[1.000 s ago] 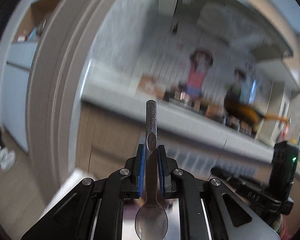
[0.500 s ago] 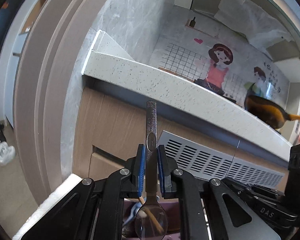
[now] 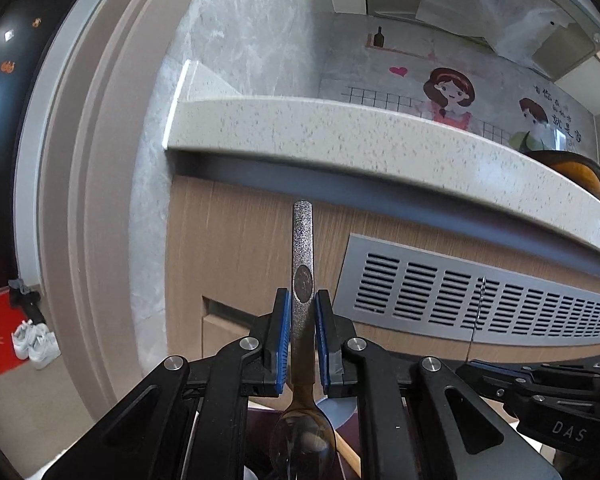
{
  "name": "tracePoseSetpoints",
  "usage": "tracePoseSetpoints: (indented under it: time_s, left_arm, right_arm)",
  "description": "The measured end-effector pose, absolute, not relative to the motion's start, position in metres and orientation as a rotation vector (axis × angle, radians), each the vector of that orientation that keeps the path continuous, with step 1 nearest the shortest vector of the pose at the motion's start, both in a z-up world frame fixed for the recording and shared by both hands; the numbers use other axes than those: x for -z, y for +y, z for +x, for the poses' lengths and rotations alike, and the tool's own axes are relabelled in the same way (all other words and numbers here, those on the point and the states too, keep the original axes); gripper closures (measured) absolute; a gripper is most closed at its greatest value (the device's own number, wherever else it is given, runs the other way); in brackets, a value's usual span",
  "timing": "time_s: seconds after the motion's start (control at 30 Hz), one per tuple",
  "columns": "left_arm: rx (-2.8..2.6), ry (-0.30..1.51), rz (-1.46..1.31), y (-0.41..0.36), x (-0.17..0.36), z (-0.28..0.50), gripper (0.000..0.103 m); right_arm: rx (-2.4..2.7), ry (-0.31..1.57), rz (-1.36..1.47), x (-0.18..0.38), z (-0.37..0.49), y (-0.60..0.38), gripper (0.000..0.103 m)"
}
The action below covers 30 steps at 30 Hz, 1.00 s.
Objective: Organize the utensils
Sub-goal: 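Lower the spatula and dark spoon into the caddy with both tools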
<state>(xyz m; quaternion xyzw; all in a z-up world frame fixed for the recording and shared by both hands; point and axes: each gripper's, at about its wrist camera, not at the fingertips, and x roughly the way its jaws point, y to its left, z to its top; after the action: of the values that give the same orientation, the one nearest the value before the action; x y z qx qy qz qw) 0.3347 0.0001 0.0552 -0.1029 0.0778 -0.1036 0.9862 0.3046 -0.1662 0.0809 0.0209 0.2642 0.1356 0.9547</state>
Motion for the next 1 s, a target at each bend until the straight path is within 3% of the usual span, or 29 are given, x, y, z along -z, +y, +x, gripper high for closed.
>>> tracePoseSetpoints:
  time_s: [0.5,0.8,0.83,0.9,0.97,1.0]
  left_arm:
    - [0.26,0.21,-0.187,0.003,-0.033,0.318,0.091]
    - [0.326,0.396,-0.219,0.009,-0.039,0.307,0.089]
    - [0.352,0.424,-0.221,0.01,-0.042,0.307,0.087]
    - [0.378,0.467,-0.236,0.012,-0.048,0.307,0.071]
    - [0.381,0.481,-0.249,0.016,-0.053,0.302,0.049]
    - [0.373,0.479,-0.248,0.019,-0.056,0.298,0.048]
  right_arm:
    - [-0.277,0.564,-0.012,-0.053,0.303,-0.15,0.098]
    - [-0.257,0.598,-0.041,-0.051,0.299,-0.15,0.098]
    - [-0.259,0.61,-0.052,-0.052,0.302,-0.147,0.096]
    - [-0.255,0.653,-0.073,-0.052,0.306,-0.141,0.095]
    - [-0.27,0.693,-0.051,-0.053,0.31,-0.141,0.094]
    - [-0.274,0.706,-0.026,-0.055,0.311,-0.143,0.094]
